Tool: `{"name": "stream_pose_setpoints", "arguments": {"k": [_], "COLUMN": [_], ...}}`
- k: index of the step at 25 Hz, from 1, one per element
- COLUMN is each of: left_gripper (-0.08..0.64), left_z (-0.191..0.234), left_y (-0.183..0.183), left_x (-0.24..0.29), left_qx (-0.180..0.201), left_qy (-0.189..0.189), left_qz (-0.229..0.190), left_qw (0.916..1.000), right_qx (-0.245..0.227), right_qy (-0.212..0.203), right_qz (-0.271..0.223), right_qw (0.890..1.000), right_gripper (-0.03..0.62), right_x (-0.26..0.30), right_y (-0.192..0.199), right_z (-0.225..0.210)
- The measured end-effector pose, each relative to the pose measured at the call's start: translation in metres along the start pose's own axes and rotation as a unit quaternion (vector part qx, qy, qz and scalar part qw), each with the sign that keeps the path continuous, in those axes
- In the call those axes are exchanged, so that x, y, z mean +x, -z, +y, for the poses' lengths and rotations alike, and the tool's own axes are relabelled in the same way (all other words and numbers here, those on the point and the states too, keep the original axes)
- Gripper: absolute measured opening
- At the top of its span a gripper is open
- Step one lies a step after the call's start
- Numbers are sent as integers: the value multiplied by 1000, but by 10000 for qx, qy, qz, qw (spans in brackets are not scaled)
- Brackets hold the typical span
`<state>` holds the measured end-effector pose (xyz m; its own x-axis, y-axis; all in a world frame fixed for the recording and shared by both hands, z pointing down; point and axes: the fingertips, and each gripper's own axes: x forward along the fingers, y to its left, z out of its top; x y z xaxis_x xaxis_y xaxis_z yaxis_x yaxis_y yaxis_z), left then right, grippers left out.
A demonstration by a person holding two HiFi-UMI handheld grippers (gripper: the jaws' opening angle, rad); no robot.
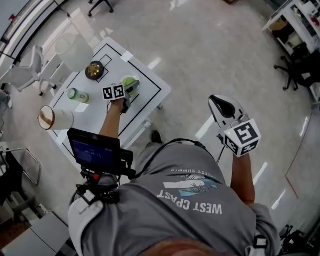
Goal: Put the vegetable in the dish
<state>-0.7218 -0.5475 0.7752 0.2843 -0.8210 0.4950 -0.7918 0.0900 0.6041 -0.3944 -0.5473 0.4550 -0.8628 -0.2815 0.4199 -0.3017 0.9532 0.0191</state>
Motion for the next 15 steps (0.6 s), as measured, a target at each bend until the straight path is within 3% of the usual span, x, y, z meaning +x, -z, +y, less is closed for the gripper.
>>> {"name": "stream_pose_setpoints", "arguments": {"k": [10,15], "left_gripper": [318,318], "left_z": [16,19], "left_y": [9,7], "left_x": [17,22], "left_qx": [-273,-627], "left_qy": [277,586], "left_qz": [604,718], "left_qw": [9974,9937], "right_qx": [190,264], "right_qy": [321,360], "right_qz": [201,304], "right_qw": [9991,9985], "right_gripper": [8,8], "right_x": [-4,0], "right_y": [13,20], "right_z": [-1,-2]}}
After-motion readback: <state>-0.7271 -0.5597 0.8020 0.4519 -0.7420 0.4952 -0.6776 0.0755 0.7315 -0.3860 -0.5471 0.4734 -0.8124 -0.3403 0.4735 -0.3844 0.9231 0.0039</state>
